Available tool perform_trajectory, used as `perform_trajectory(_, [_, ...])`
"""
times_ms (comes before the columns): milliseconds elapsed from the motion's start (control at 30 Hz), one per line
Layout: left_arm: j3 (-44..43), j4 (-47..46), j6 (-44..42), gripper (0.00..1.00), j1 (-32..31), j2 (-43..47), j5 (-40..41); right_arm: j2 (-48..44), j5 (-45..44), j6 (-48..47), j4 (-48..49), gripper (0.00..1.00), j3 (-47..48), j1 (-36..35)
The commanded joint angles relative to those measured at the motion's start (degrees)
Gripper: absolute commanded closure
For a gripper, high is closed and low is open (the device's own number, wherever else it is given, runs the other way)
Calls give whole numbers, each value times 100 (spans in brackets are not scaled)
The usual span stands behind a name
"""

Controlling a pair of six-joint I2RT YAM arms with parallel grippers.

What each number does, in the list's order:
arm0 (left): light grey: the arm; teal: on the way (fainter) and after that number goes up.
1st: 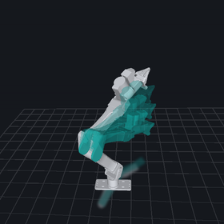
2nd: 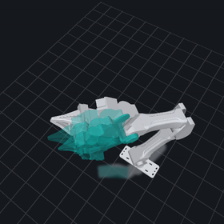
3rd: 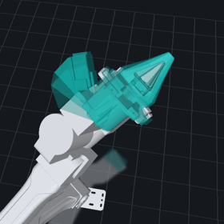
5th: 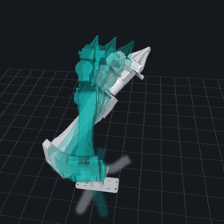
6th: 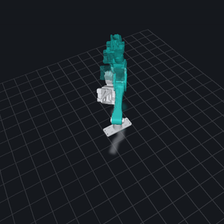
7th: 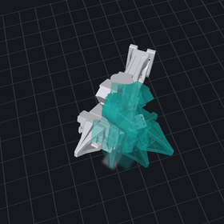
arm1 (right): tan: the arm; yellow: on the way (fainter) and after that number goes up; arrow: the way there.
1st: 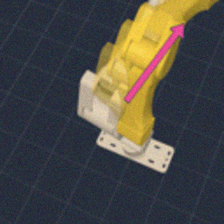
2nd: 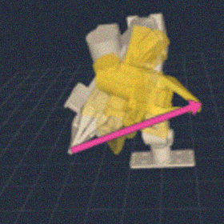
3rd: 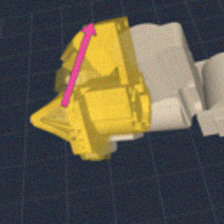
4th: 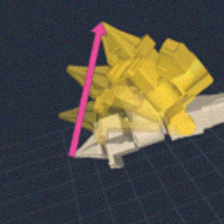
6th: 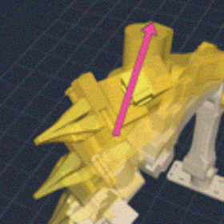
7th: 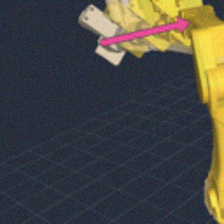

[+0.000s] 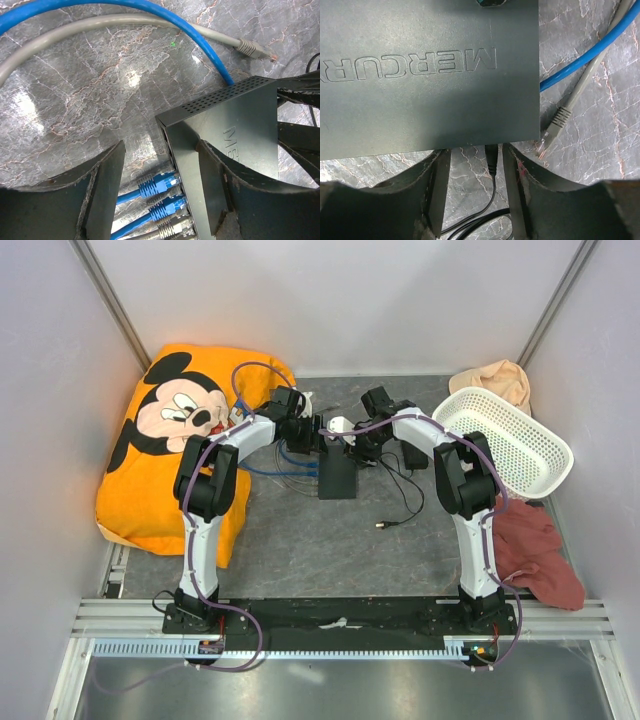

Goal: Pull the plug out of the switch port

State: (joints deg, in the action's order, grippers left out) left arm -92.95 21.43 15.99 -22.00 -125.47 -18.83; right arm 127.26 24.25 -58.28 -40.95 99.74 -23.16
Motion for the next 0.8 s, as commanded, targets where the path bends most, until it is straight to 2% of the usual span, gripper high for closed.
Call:
perform_trajectory(0, [-66, 221, -298, 32, -68, -162, 240, -237, -25, 176, 500, 48, -34, -57])
perform_trajectory(233, [-57, 221, -324, 30, -68, -197, 196, -237, 36, 247, 536, 49, 159, -66])
perform_trajectory(433, [-92, 230, -360, 30, -68, -197, 169, -246, 624, 116, -104, 39, 589, -13])
perform_trajectory(567, [-110, 230, -395, 30, -59, -206, 160, -219, 467, -25, -203, 37, 661, -31])
perform_trajectory(767, [-66, 265, -509, 30, -68, -153, 222, -88, 212, -210, -45, 38, 608, -40])
